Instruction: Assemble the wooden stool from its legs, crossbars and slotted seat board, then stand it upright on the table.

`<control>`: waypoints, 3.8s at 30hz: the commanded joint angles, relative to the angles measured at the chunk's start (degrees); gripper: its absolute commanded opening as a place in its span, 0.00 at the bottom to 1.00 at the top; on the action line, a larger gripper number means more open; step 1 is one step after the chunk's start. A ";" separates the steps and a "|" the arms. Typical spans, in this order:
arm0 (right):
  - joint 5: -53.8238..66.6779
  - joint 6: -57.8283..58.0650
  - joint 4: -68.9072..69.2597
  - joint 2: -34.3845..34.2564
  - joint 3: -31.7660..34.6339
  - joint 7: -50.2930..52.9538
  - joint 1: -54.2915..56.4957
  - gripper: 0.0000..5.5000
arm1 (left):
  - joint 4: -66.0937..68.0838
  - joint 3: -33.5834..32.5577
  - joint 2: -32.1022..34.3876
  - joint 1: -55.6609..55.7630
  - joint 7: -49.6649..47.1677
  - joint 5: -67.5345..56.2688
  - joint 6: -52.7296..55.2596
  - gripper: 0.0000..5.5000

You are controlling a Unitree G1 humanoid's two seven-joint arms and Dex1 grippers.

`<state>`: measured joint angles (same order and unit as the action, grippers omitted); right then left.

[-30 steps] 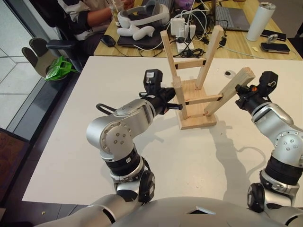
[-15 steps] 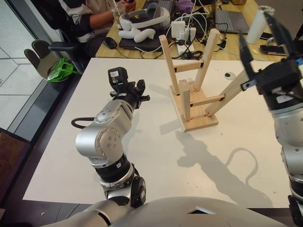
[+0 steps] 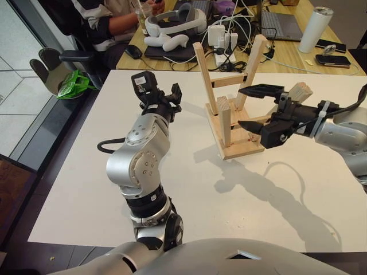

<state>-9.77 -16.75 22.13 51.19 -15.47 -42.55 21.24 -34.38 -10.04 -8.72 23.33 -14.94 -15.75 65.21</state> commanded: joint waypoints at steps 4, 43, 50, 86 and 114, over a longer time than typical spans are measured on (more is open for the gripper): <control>5.78 -8.14 -10.69 10.65 11.00 -6.46 -9.68 0.81 | 0.68 -1.74 -3.48 -3.46 -1.32 -0.85 -1.50 0.54; 46.47 53.50 -4.80 -8.50 33.35 0.70 -8.83 0.81 | 3.94 2.09 -1.50 -1.94 0.31 -1.62 -0.85 0.54; 45.70 53.62 -5.84 -7.63 30.53 -2.27 -10.81 0.67 | 5.08 2.26 -0.42 -0.88 1.17 -1.72 -1.06 0.54; 47.88 52.82 -30.79 -15.94 17.55 -21.31 11.70 0.22 | 12.02 1.68 8.47 5.71 8.69 -1.58 -1.52 0.54; 43.60 44.72 -12.90 -11.05 19.34 -22.79 -4.58 0.45 | 11.75 10.20 49.01 -13.22 56.25 -8.17 -19.48 0.54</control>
<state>35.02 29.68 8.95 39.62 4.26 -64.74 16.01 -23.01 -0.32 38.43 11.29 40.73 -24.83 46.49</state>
